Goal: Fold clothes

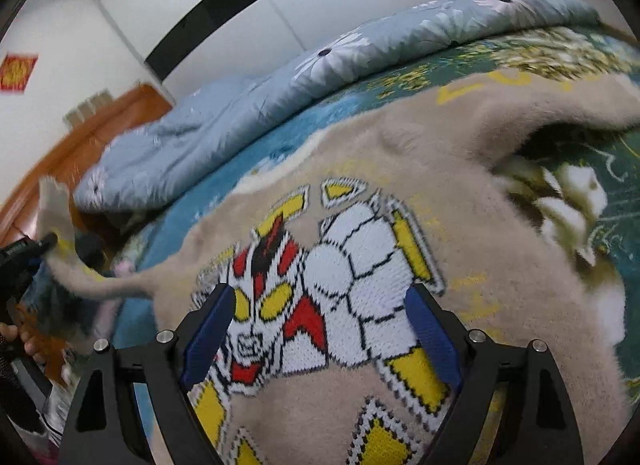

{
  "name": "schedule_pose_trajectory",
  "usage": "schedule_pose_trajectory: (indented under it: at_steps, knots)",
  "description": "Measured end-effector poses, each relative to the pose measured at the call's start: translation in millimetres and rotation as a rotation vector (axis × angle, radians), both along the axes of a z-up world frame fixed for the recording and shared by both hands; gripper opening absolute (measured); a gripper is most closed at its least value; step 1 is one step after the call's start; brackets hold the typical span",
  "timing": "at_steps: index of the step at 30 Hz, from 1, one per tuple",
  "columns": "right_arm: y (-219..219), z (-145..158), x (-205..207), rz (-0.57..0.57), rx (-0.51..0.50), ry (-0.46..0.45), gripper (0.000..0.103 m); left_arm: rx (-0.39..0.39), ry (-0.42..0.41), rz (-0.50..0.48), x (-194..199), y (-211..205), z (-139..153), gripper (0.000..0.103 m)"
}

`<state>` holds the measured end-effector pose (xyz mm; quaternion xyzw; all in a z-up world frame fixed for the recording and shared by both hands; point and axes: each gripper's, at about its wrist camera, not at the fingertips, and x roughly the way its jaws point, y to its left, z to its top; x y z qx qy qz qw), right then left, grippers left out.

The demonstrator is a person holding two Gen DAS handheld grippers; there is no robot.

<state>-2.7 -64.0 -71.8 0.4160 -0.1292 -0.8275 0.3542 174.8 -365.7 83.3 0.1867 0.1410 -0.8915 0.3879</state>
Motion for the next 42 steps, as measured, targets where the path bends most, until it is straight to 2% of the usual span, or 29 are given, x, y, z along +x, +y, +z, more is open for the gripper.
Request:
schedule_pose_trajectory:
  at_steps: [2, 5, 6, 9, 14, 18, 21, 22, 25, 27, 28, 30, 31, 32, 34, 36, 38, 40, 41, 42]
  knots:
    - [11, 7, -1, -0.061, -0.013, 0.034, 0.088, -0.033, 0.032, -0.146, -34, 29, 18, 0.011]
    - [37, 19, -4, -0.159, -0.065, 0.081, 0.088, -0.007, 0.028, -0.311, -79, 64, 20, 0.011]
    - [46, 21, -6, -0.189, -0.085, 0.088, 0.088, 0.006, 0.023, -0.366, -95, 75, 18, 0.011]
    - [66, 22, -12, -0.264, -0.119, 0.074, 0.088, 0.065, -0.057, -0.485, -146, 109, -16, 0.011]
    - [94, 16, -25, -0.359, -0.174, 0.017, 0.088, 0.206, -0.259, -0.555, -216, 139, -97, 0.011]
    - [100, 15, -28, -0.379, -0.184, 0.000, 0.088, 0.272, -0.398, -0.550, -241, 148, -145, 0.011]
    - [100, 14, -31, -0.372, -0.189, -0.013, 0.088, 0.280, -0.430, -0.564, -242, 156, -162, 0.013]
    - [99, 13, -31, -0.368, -0.192, -0.014, 0.088, 0.282, -0.440, -0.572, -242, 159, -166, 0.016]
    - [97, 12, -32, -0.354, -0.199, -0.016, 0.088, 0.345, -0.452, -0.632, -232, 161, -152, 0.033]
    - [95, 10, -33, -0.345, -0.204, -0.018, 0.088, 0.410, -0.408, -0.664, -215, 158, -133, 0.034]
    - [96, 11, -33, -0.343, -0.216, -0.017, 0.088, 0.429, -0.365, -0.660, -203, 153, -119, 0.035]
    - [97, 11, -32, -0.340, -0.237, -0.013, 0.088, 0.407, -0.290, -0.563, -170, 142, -94, 0.047]
    - [96, 11, -32, -0.333, -0.248, -0.013, 0.088, 0.377, -0.265, -0.478, -149, 134, -85, 0.059]
    - [95, 11, -33, -0.324, -0.259, -0.014, 0.088, 0.351, -0.243, -0.389, -129, 125, -77, 0.065]
    - [91, 9, -33, -0.300, -0.289, -0.027, 0.088, 0.309, -0.245, -0.204, -90, 106, -70, 0.065]
    - [86, 5, -36, -0.263, -0.333, -0.063, 0.088, 0.263, -0.304, -0.086, -73, 96, -77, 0.065]
    - [79, 1, -39, -0.224, -0.372, -0.095, 0.088, 0.248, -0.420, -0.009, -72, 91, -102, 0.065]
    - [72, -2, -42, -0.179, -0.413, -0.116, 0.088, 0.312, -0.499, 0.011, -82, 84, -134, 0.065]
    - [70, -4, -43, -0.165, -0.428, -0.123, 0.088, 0.357, -0.509, 0.030, -86, 79, -147, 0.065]
    - [68, -5, -44, -0.161, -0.438, -0.120, 0.092, 0.413, -0.478, 0.070, -87, 72, -156, 0.065]
